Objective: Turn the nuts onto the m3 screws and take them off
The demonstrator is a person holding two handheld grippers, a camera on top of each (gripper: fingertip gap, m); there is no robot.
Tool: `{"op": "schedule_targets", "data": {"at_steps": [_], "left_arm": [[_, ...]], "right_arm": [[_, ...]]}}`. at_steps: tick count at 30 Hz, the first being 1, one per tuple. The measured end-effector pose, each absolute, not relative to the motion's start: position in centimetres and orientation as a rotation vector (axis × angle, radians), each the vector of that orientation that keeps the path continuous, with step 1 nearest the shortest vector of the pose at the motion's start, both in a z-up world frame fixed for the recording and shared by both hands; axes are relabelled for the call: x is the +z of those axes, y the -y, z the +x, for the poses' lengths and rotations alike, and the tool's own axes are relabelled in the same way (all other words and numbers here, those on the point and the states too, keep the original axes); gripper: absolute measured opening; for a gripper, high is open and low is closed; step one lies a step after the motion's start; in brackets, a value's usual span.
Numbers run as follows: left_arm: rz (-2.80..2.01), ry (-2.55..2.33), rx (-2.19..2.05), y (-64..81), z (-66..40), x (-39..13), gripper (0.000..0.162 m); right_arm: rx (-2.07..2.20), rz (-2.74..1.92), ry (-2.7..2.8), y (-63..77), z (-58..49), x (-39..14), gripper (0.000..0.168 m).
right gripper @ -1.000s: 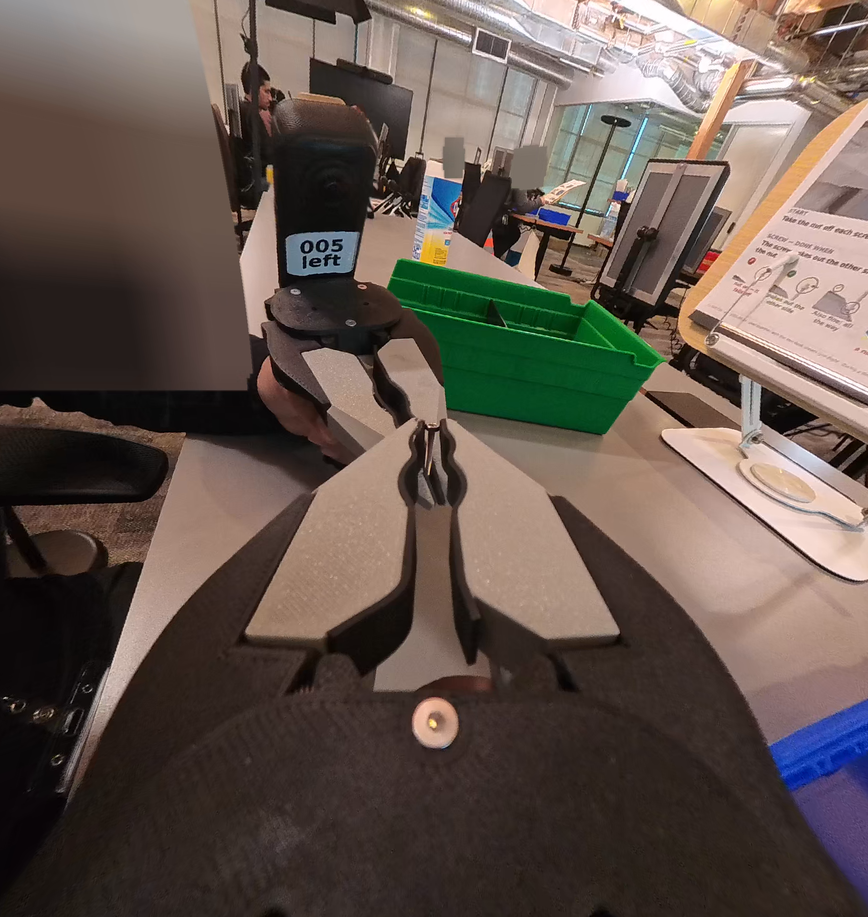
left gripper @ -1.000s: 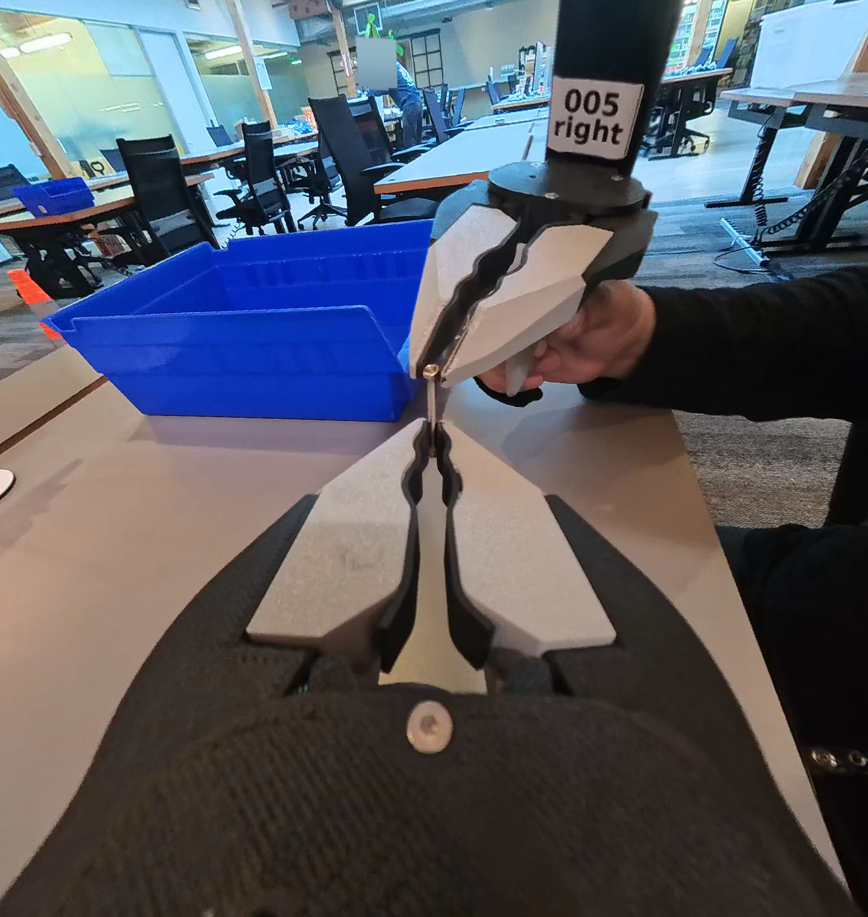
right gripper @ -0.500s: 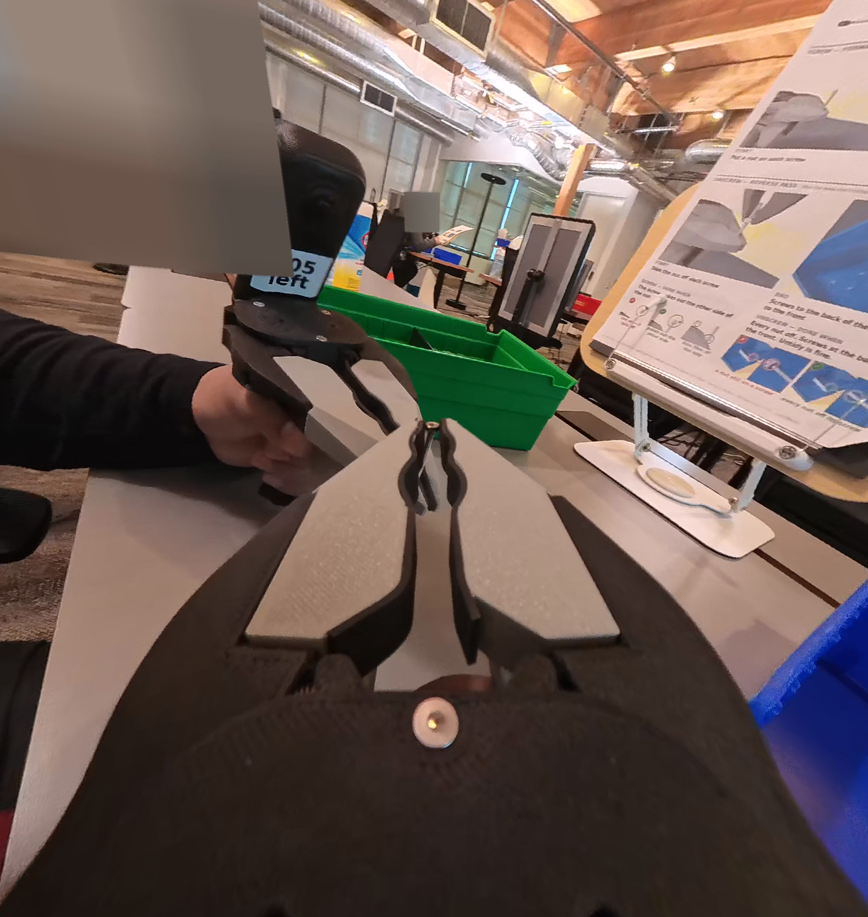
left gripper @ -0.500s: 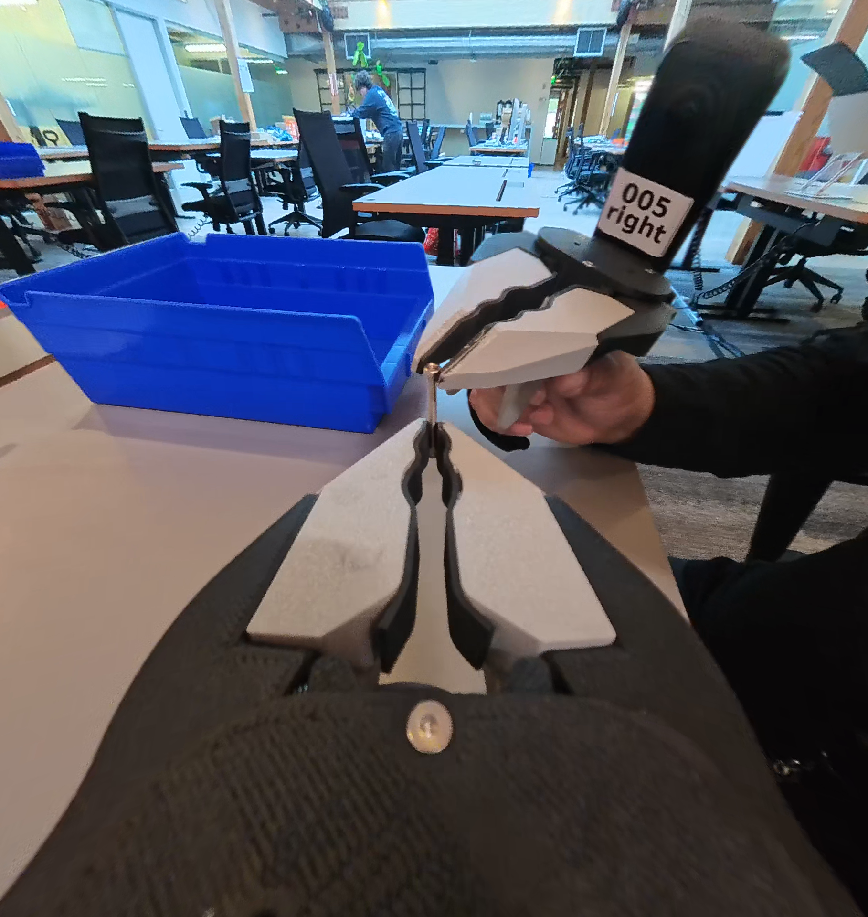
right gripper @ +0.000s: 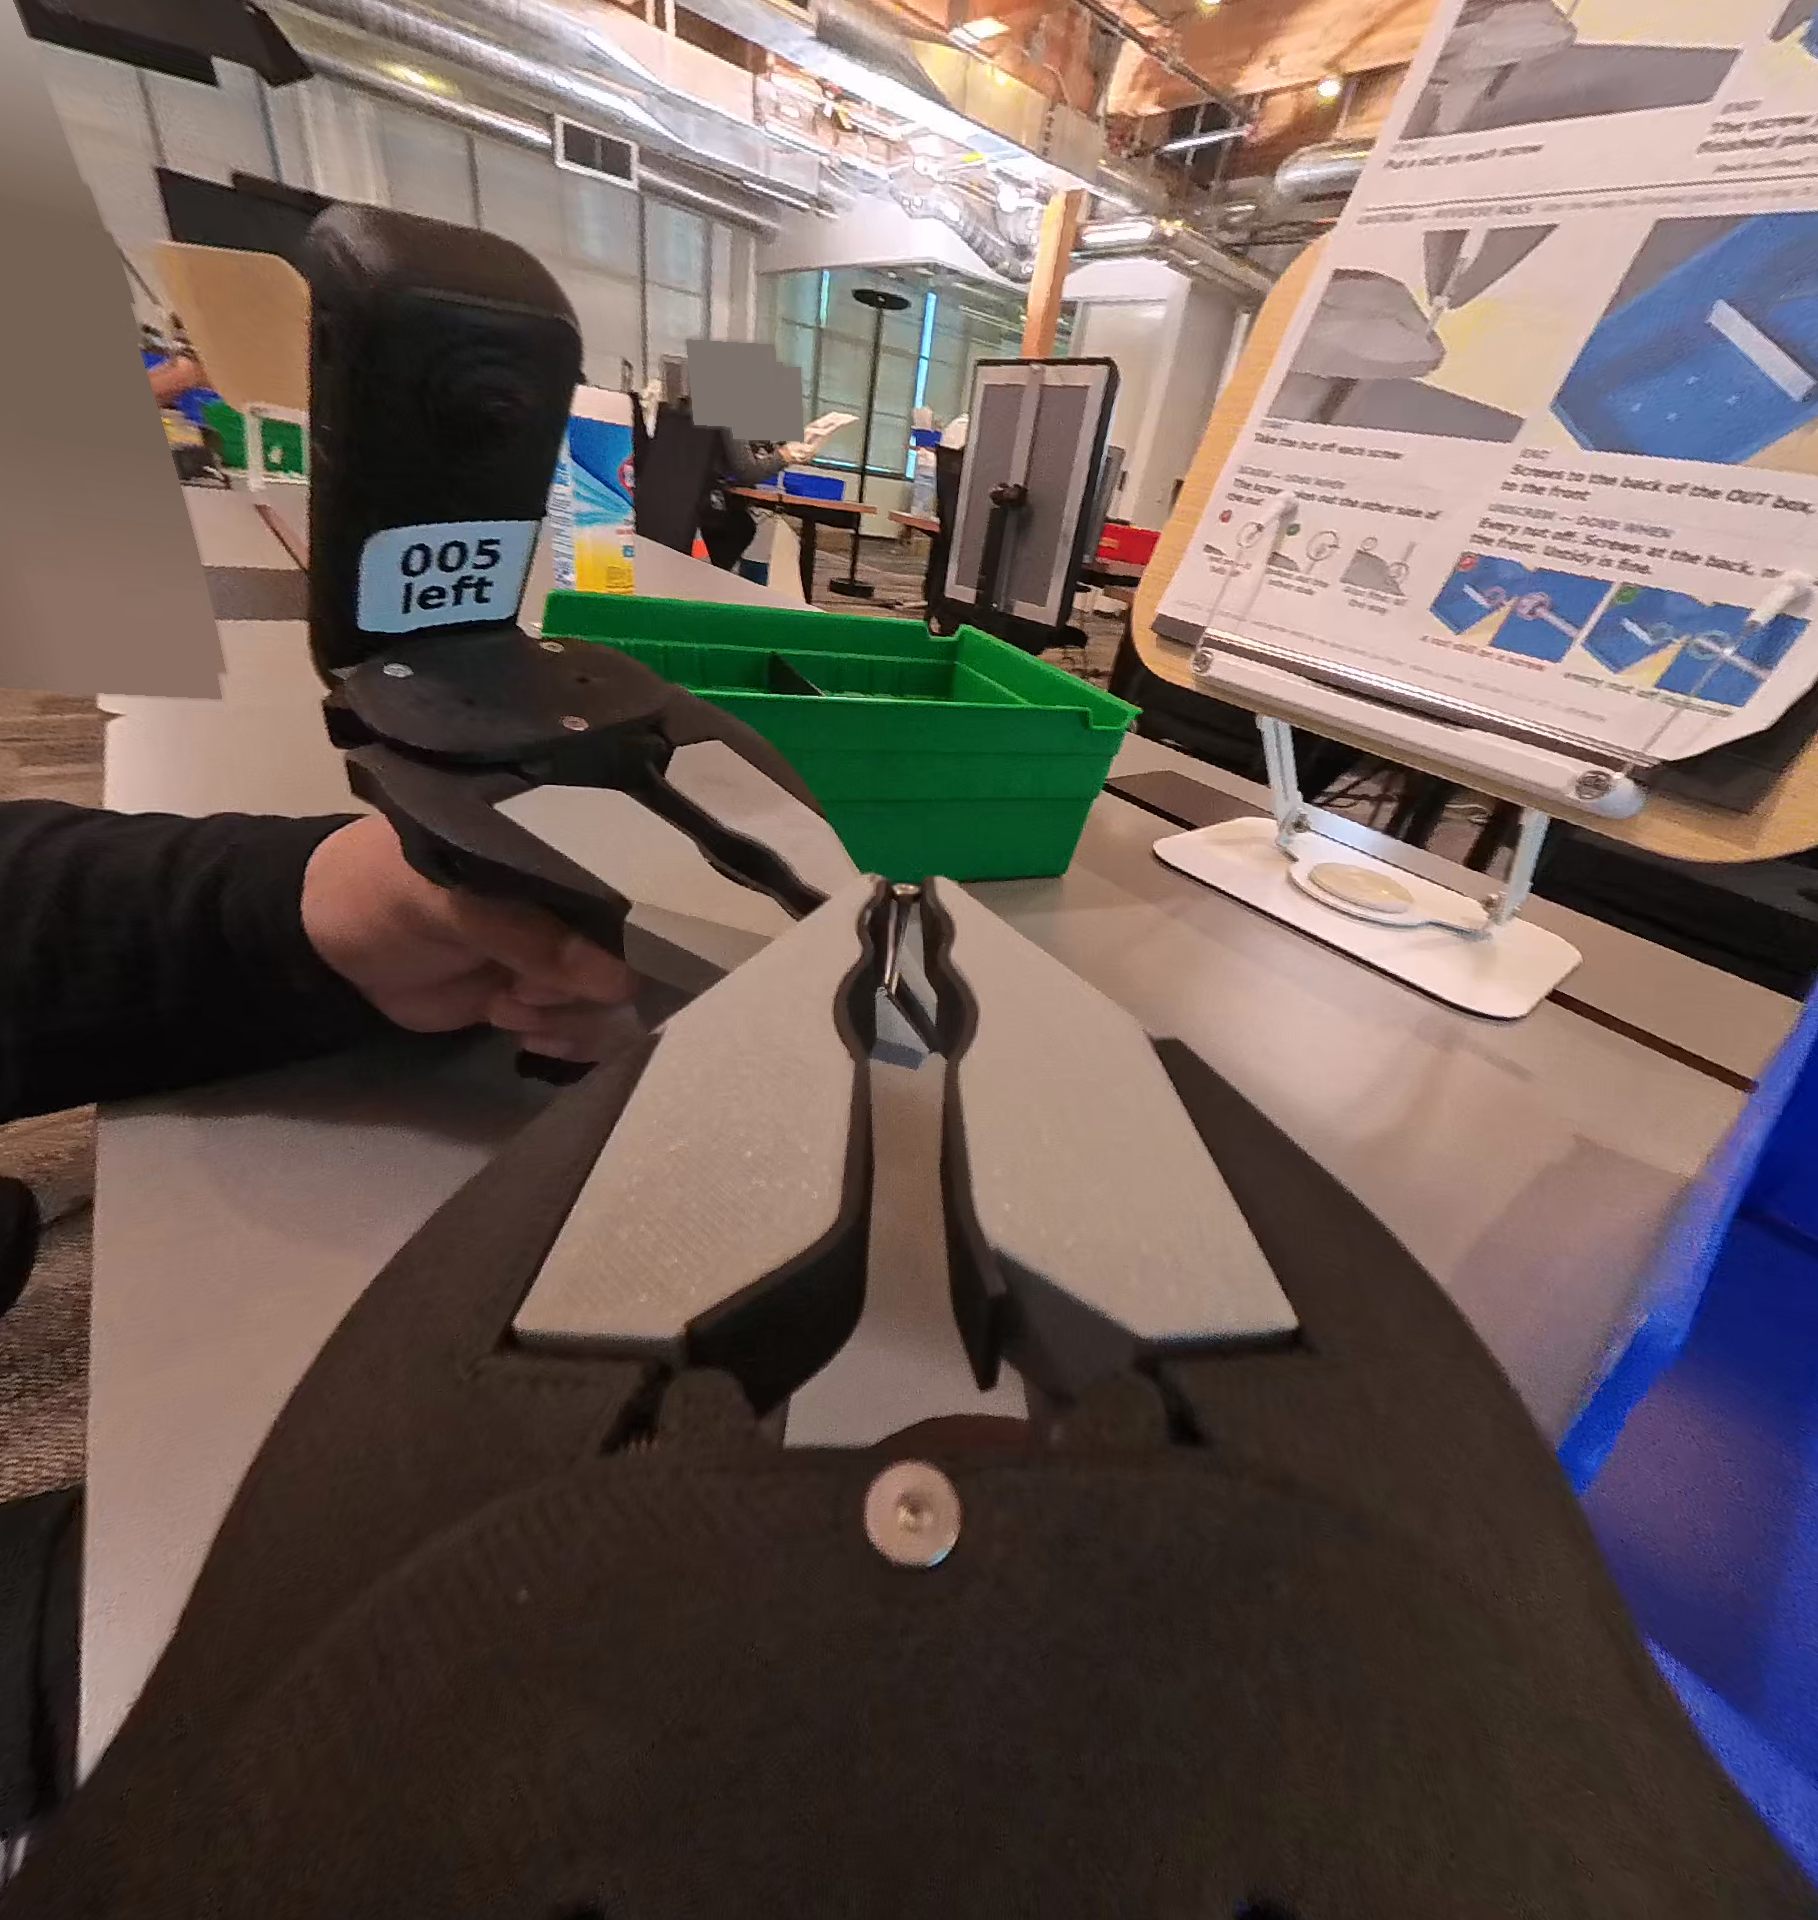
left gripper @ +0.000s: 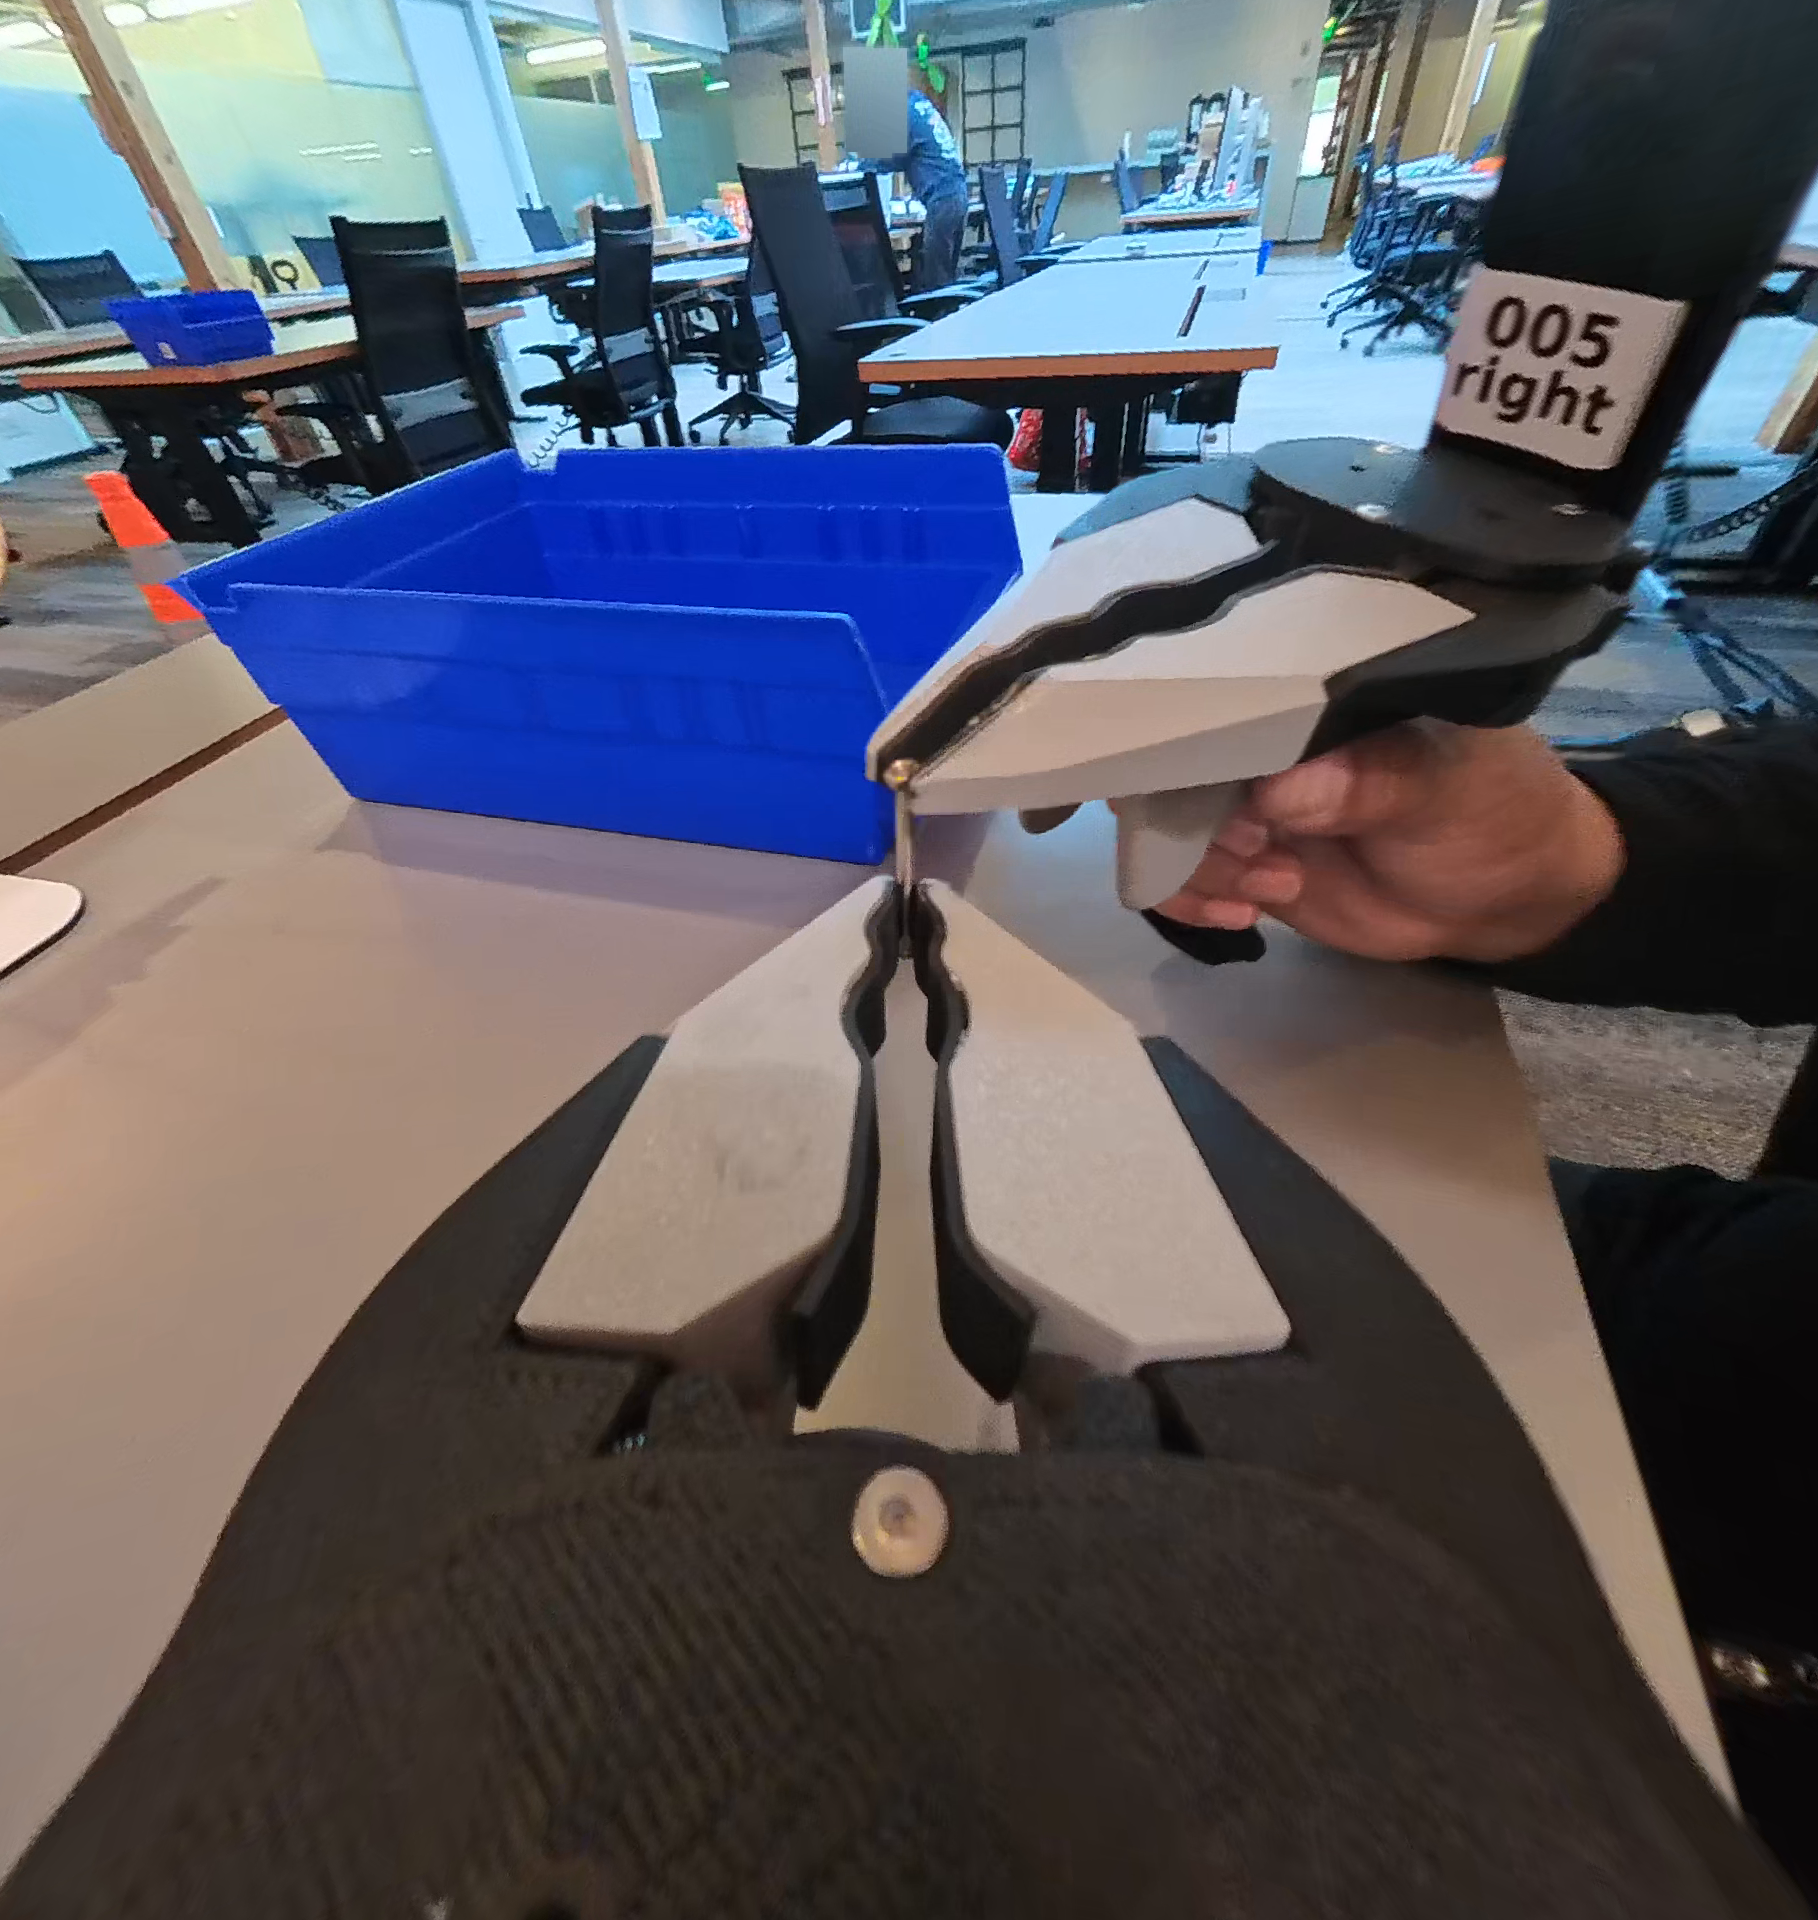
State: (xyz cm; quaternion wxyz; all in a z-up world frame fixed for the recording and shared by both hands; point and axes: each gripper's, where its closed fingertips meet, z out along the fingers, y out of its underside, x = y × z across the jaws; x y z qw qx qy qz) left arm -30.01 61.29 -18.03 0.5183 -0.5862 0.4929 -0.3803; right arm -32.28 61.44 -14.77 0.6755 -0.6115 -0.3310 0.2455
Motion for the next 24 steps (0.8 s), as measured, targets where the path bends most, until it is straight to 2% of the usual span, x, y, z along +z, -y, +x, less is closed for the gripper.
{"op": "schedule_targets", "data": {"at_steps": [24], "left_arm": [[-1.449, -1.155, -0.887, -61.97, -30.14, -18.4, 0.0]], "right_arm": [[0.497, -1.387, 0.667, -61.88, -32.28, -14.86, 0.004]]}}
